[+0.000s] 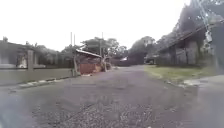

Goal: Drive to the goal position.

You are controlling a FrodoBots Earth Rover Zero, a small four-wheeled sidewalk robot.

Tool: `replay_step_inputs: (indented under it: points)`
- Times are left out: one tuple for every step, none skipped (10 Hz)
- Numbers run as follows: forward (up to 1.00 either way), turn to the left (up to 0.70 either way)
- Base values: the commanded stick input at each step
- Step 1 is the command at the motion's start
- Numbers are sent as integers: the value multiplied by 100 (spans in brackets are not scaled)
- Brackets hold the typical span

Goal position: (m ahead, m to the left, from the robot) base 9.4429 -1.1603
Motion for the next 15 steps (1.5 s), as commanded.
replay_step_inputs:
  points:
    - [70,0]
    - [70,0]
    - [70,0]
    - [70,0]
    - [70,0]
    - [70,0]
    - [70,0]
    - [70,0]
    - [70,0]
    - [70,0]
    - [70,0]
    - [70,0]
    - [70,0]
    - [70,0]
    - [70,0]
